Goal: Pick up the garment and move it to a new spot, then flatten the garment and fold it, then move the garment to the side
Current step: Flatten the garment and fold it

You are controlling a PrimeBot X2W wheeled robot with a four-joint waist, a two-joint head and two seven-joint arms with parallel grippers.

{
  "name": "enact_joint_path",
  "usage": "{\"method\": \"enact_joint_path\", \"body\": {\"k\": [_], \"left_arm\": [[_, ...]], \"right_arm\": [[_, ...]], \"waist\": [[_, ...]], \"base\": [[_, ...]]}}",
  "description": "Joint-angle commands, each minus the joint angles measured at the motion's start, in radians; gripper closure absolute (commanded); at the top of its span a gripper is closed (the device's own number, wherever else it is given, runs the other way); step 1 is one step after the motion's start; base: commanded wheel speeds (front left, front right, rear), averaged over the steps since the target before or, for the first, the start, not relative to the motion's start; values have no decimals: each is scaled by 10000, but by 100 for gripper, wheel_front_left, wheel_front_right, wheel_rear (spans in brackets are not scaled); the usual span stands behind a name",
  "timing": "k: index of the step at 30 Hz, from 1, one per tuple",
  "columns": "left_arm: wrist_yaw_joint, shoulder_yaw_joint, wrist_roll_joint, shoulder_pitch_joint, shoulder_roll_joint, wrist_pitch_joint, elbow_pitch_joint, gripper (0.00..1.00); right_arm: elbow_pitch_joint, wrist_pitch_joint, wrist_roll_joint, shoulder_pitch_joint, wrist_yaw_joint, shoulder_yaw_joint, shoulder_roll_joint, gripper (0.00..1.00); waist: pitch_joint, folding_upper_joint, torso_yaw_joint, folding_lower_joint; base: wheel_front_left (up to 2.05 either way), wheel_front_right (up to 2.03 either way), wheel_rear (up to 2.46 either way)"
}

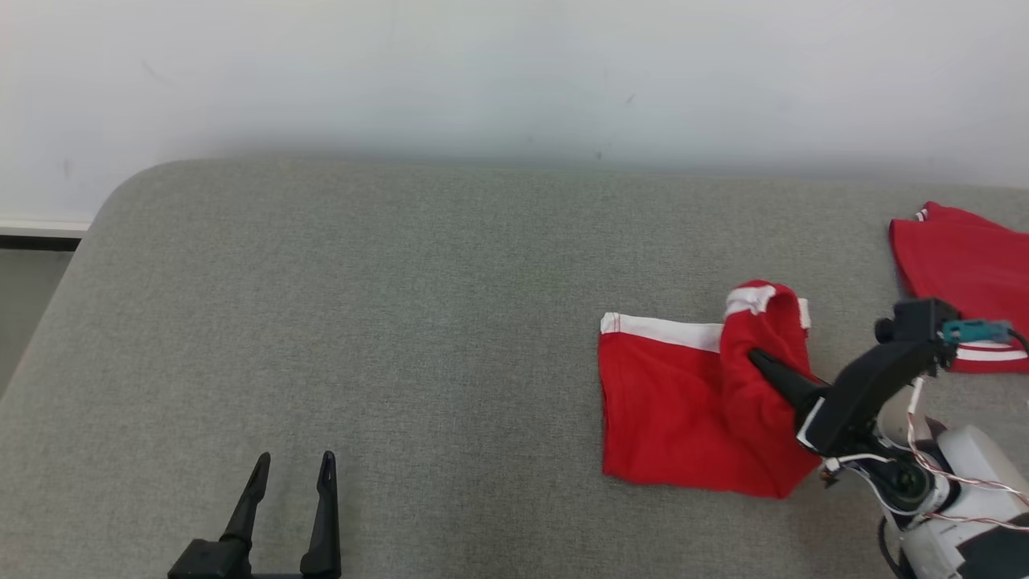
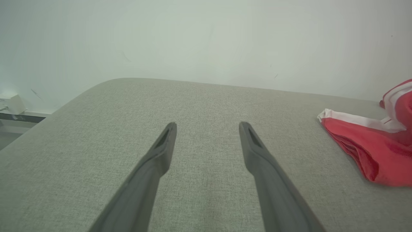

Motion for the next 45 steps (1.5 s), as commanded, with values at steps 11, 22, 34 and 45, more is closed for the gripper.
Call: {"method": "enact_joint_path", "body": {"k": [11,22,34,45], "left_arm": [[72,-306,-227,-250,-12,-30,146,0],[167,-263,-205,-158,-15,-30,107,0],[107,113,23,-46,-14,-29,-63,0],[144,656,203,63,-13,-29,-296,0]], "right_arm": [[340,-93,-1333,-340,-30,212,1283,100],[185,-1601,-2842,-451,-30,676,1111,0],[-920,-4480,-3707,190,-30,628,369,0],[-1561,-6395,-4855,1421,-30,-495,516,0]], "waist": [[237,0,523,0],[222,0,510,0],[126,0,-251,0],[40,0,-991,0]], "base": [[0,0,0],[0,0,0],[0,0,0],[0,0,0]]}}
